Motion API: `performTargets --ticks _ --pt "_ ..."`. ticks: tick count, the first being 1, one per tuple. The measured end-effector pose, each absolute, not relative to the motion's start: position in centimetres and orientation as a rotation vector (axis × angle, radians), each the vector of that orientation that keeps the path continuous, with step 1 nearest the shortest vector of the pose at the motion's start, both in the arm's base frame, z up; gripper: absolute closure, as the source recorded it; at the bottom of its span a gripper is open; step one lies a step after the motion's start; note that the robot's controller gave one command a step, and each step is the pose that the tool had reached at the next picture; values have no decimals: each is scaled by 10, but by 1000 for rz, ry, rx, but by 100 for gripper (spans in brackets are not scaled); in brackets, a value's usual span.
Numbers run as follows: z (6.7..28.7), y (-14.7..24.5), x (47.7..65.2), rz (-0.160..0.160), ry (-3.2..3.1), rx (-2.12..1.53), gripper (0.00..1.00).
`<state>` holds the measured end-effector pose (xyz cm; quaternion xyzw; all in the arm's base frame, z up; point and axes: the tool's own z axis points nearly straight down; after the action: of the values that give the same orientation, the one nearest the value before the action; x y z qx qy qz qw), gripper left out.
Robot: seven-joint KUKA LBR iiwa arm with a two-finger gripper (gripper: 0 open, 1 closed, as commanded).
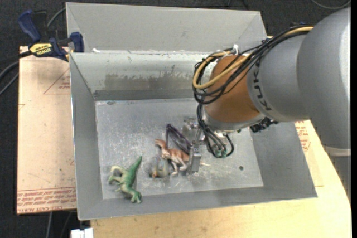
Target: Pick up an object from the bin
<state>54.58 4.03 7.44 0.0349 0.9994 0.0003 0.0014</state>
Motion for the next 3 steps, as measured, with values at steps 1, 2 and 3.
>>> performTargets --ticks 1,2,3 --pt "70 56 569 3 3135 65 0" --pt "70 73 536 2 3132 -177 0" --pt "74 91 552 1 3037 -757 100"
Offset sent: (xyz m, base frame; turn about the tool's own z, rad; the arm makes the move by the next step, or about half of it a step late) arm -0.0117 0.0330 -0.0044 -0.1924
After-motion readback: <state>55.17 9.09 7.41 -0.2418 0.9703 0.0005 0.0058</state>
